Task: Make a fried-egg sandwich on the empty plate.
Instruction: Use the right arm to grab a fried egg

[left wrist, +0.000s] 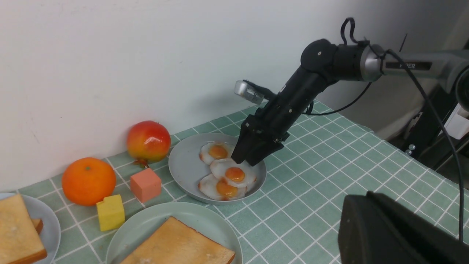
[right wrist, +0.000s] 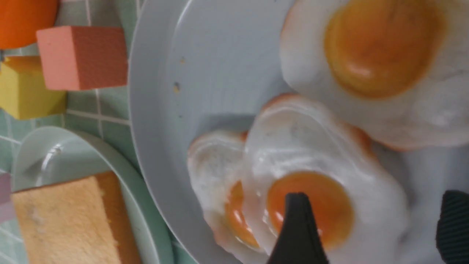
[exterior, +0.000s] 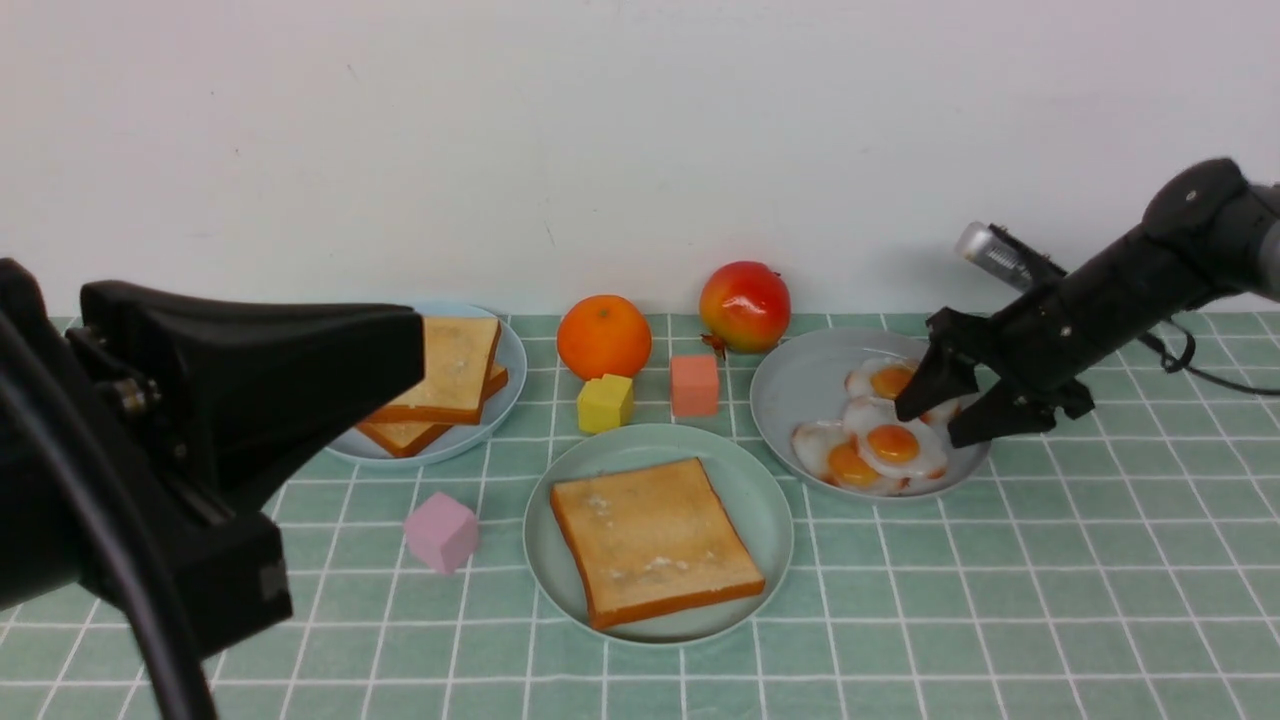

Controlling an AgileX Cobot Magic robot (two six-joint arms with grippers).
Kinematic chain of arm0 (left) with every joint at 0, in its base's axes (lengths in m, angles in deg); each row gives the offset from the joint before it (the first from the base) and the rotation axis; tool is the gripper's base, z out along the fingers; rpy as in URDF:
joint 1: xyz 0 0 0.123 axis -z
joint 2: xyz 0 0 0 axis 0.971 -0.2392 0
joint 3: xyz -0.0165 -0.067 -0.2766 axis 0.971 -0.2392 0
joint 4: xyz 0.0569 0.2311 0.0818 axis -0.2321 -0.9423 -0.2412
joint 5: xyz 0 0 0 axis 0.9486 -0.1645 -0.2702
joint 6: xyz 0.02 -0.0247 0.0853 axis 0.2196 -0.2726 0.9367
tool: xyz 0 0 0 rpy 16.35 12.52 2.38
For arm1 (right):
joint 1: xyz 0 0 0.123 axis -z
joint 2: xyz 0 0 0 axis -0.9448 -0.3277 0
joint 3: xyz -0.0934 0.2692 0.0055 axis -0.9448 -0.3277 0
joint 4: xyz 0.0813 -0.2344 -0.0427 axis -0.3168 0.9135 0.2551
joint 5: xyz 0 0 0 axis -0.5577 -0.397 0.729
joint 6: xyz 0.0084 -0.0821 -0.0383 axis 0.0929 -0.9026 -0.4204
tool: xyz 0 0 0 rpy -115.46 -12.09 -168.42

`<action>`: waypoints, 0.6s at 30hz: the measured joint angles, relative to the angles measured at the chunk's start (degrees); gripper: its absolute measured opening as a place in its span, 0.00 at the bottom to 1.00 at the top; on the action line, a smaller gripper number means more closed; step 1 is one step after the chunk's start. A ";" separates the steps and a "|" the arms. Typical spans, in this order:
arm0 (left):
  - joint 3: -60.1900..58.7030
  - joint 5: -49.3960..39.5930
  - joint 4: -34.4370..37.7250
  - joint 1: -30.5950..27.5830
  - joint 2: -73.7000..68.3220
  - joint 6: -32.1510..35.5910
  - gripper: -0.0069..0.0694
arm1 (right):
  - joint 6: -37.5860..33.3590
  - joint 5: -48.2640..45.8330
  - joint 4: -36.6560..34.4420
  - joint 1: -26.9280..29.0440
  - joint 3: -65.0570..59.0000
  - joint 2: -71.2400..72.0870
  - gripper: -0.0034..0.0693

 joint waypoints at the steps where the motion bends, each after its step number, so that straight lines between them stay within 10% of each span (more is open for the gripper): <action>1: 0.00 0.06 0.00 0.00 0.00 0.00 0.07 | 0.85 -0.06 1.91 -0.32 0.22 0.44 0.72; 18: 0.00 -0.79 0.00 0.00 0.00 -0.14 0.07 | 8.32 4.95 10.74 -4.71 0.51 0.62 0.72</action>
